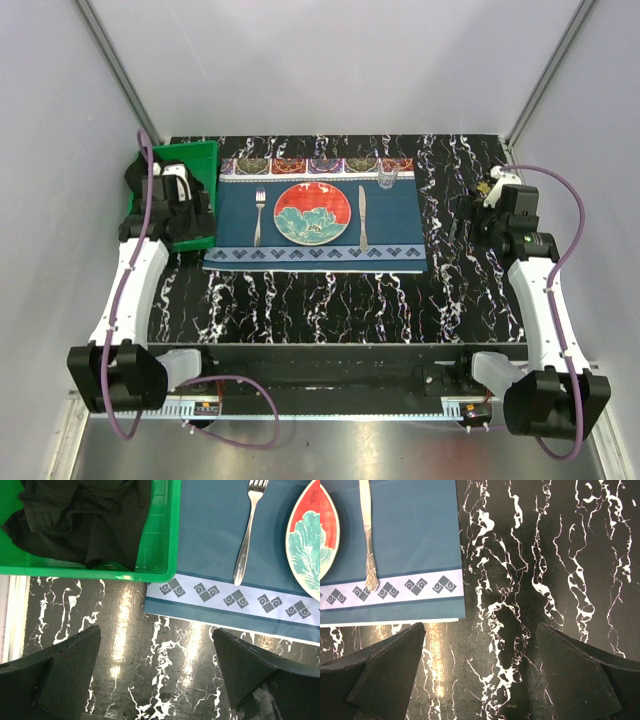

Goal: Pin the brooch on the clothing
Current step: Pick up the clothes from the bin.

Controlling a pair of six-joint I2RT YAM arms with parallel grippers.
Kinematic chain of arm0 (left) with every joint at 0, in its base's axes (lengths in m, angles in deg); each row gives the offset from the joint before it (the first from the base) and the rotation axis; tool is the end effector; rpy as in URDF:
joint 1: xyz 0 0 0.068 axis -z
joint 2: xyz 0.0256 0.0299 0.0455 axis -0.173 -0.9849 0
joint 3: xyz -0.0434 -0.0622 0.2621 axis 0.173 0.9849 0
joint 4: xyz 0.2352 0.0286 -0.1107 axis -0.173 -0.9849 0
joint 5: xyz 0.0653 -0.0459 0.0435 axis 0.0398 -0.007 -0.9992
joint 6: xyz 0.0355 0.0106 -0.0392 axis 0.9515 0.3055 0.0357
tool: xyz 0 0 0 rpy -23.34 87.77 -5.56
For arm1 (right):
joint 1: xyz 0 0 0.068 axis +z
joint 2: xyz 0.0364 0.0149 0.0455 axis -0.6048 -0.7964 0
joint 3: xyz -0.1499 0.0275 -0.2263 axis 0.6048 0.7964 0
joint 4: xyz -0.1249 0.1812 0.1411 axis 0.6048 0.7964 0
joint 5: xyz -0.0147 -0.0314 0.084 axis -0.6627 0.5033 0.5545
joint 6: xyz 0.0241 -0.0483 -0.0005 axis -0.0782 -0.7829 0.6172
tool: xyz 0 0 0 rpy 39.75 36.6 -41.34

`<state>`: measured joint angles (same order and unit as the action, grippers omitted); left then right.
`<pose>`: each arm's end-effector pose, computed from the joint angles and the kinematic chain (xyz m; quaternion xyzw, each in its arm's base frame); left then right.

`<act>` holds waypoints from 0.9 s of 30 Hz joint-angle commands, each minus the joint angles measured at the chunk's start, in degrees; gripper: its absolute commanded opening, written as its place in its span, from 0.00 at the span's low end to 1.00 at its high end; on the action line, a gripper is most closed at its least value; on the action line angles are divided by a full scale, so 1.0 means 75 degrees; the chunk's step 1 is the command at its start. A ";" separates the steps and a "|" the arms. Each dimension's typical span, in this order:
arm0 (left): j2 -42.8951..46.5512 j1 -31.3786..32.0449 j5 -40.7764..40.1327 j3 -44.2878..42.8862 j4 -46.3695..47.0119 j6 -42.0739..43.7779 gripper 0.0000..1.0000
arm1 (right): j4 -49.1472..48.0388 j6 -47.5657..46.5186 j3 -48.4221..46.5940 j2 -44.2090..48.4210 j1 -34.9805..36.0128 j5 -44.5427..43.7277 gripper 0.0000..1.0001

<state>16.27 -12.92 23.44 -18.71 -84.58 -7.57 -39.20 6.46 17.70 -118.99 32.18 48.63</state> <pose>0.2389 0.0151 0.3150 -0.0974 0.9257 0.0209 0.3650 0.2186 -0.0152 0.3109 0.0323 0.9088 0.0407 0.4139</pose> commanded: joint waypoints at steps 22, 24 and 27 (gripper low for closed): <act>-0.6749 -0.2125 0.0679 -0.6479 -0.0934 0.1956 0.99 | 0.0370 -0.0630 -0.0354 -0.0401 -0.0031 0.1254 1.00; -0.6997 -0.2183 0.0678 -0.6665 -0.0840 0.2014 0.99 | 0.0370 -0.0607 -0.0389 -0.0425 -0.0020 0.1242 1.00; -0.7547 -0.2195 0.0678 -0.7075 -0.0852 0.2108 0.96 | 0.0417 -0.0606 -0.0459 -0.0436 -0.0031 0.1243 1.00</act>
<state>-37.85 -28.97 28.17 -65.79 -91.31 6.92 -36.56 2.57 14.82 -122.03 32.18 56.83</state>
